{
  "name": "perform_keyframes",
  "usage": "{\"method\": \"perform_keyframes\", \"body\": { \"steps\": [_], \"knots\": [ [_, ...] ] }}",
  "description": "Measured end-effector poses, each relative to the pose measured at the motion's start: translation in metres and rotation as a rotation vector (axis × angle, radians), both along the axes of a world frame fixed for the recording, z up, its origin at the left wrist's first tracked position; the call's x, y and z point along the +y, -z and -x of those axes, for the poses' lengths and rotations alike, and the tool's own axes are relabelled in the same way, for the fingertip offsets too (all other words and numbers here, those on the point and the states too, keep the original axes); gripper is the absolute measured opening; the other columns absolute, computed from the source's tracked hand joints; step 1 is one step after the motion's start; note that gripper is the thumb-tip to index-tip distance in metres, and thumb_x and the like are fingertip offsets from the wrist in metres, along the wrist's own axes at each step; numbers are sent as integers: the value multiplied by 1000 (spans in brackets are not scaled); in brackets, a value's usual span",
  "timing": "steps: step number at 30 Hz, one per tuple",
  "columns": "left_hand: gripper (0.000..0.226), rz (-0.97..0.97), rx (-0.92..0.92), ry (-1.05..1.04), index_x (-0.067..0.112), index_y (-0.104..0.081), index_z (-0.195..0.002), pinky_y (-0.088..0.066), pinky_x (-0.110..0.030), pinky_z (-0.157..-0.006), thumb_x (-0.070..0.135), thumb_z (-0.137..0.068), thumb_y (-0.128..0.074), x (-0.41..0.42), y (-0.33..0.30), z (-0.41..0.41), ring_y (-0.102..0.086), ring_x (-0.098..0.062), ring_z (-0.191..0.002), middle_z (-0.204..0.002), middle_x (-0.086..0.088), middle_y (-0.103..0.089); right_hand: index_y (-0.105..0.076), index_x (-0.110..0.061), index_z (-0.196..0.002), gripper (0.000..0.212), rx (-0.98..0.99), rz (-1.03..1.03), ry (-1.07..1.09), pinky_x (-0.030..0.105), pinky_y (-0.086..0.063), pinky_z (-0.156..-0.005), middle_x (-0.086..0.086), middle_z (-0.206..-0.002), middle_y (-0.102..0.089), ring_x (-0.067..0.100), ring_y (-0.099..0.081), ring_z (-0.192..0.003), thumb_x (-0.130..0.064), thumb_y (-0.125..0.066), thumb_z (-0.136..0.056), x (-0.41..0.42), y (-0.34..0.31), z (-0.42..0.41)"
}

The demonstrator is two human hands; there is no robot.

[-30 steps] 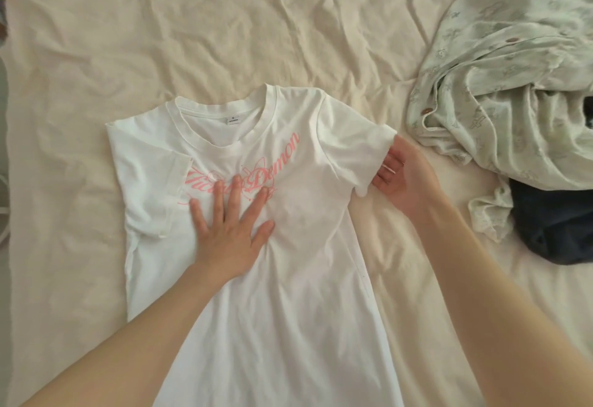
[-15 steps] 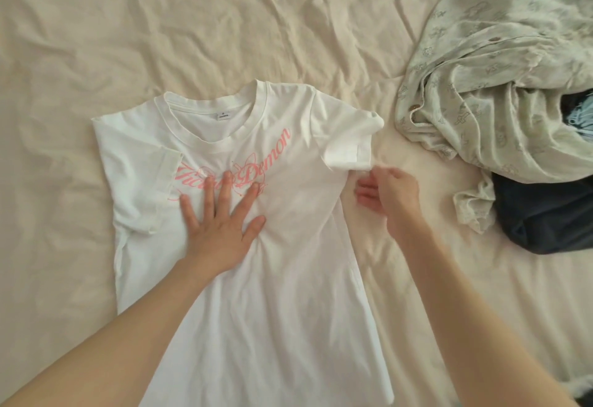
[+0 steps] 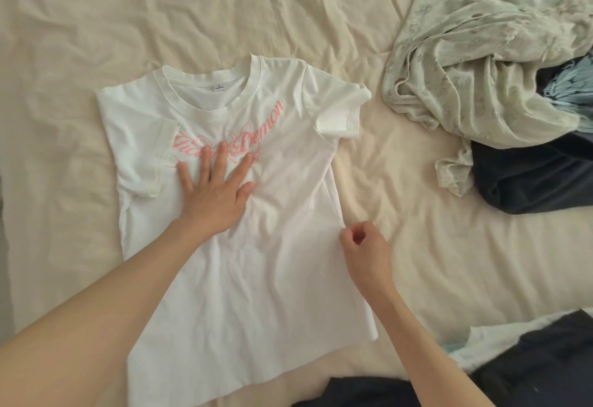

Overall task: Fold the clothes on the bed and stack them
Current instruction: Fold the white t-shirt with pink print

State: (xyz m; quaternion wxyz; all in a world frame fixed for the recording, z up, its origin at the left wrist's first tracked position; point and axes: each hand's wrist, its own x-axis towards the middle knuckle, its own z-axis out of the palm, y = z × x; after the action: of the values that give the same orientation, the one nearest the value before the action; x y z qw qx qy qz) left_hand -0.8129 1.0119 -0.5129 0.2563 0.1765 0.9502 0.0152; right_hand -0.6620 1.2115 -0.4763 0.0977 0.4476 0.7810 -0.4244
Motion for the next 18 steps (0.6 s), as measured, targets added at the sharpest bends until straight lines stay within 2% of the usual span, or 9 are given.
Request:
{"method": "perform_keyframes", "body": {
  "steps": [2,6,8,10,13,14,17,18],
  "knots": [
    [55,-4,44,16,43,5,-147,6,-62,-108,50,-97,-16,-2,-2,-3,17,-26,-144,-157,1,18,-48,-18,-75,16,-7,65,111,13,-35,-45,-6,-69,-52,6,-46,-59,-18,-46,-90,4,-3,-4],
    [54,-30,83,-8,44,2,-147,1,-64,-108,46,-98,-19,2,-4,-10,12,-26,-144,-158,-2,13,-46,-15,-84,12,-27,133,174,29,-36,-65,-4,-72,-48,13,-45,-65,-18,-41,-95,0,-8,-20],
    [53,-36,74,-26,46,2,-146,0,-65,-108,45,-98,-19,7,-6,-13,11,-26,-144,-158,-2,14,-48,-15,-88,11,21,144,192,29,-37,-66,-4,-75,-51,15,-49,-69,-19,-41,-96,-5,-12,-24],
    [52,-56,70,-33,47,1,-146,0,-65,-107,45,-98,-20,11,-8,-16,11,-25,-144,-157,-1,14,-52,-18,-87,13,74,170,192,23,-38,-58,-6,-76,-56,8,-53,-68,-23,-44,-95,-10,-18,-27],
    [52,-90,75,-25,47,-4,-146,1,-66,-106,45,-98,-24,16,-10,-19,11,-25,-144,-157,2,14,-54,-18,-71,22,127,179,146,12,-36,-44,-12,-58,-55,0,-49,-50,-29,-53,-90,-14,-26,-33],
    [52,-96,76,-15,46,-5,-147,2,-67,-106,45,-98,-24,19,-11,-19,11,-25,-144,-157,2,14,-53,-19,-70,23,103,163,137,11,-36,-43,-12,-57,-55,0,-49,-50,-31,-54,-89,-12,-26,-37],
    [54,-97,80,43,42,-7,-148,2,-68,-105,46,-98,-25,27,-11,-22,12,-28,-144,-157,2,16,-52,-22,-77,18,-137,67,59,18,-32,-50,-11,-70,-55,6,-52,-65,-32,-53,-92,-2,-22,-48],
    [54,-96,84,65,42,-6,-148,2,-68,-105,46,-97,-25,30,-10,-22,13,-29,-144,-157,2,17,-53,-21,-79,16,-172,36,45,16,-31,-51,-11,-72,-55,6,-50,-66,-30,-51,-93,3,-19,-48]
  ]
}}
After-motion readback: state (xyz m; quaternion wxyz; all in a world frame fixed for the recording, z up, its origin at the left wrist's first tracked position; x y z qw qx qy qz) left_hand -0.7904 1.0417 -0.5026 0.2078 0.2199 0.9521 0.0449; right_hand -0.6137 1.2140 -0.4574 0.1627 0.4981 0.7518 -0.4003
